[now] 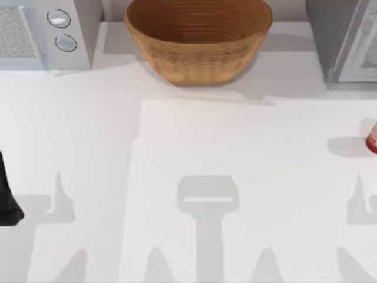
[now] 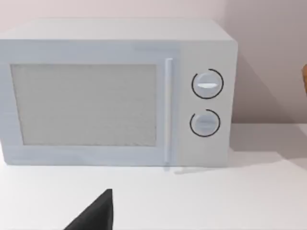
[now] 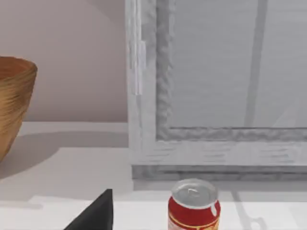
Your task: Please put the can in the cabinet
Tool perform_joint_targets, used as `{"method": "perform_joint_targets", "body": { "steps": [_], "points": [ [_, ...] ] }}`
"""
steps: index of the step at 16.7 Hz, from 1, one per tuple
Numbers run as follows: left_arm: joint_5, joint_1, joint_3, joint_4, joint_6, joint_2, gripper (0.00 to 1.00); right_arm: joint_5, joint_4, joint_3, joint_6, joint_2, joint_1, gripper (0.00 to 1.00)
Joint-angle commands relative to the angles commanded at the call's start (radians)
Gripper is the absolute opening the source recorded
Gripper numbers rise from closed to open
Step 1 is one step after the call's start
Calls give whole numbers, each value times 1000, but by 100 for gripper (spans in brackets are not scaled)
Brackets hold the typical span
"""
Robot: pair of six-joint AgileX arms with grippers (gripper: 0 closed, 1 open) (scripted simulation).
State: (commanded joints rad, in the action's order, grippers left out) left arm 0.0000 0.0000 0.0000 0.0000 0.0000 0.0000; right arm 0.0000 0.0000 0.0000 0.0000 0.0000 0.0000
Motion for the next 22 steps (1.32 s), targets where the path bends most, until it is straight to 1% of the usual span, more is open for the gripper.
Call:
{"method": "perform_joint_targets", "body": {
  "steps": [4,7,10,14,22],
  "points": [
    [0,0,0,0,0,0,100,4,22,14,-4,4,-5,100],
    [0,0,0,0,0,0,100,13,123,61,-18,49,-16,100],
    [0,0,0,0,0,0,100,14,259,101,-29,158,-18,100],
    [0,0,0,0,0,0,100,8,454,122,-26,405,-11,100],
    [0,0,0,0,0,0,100,9,852,115,11,1056,-4,100]
  ]
}}
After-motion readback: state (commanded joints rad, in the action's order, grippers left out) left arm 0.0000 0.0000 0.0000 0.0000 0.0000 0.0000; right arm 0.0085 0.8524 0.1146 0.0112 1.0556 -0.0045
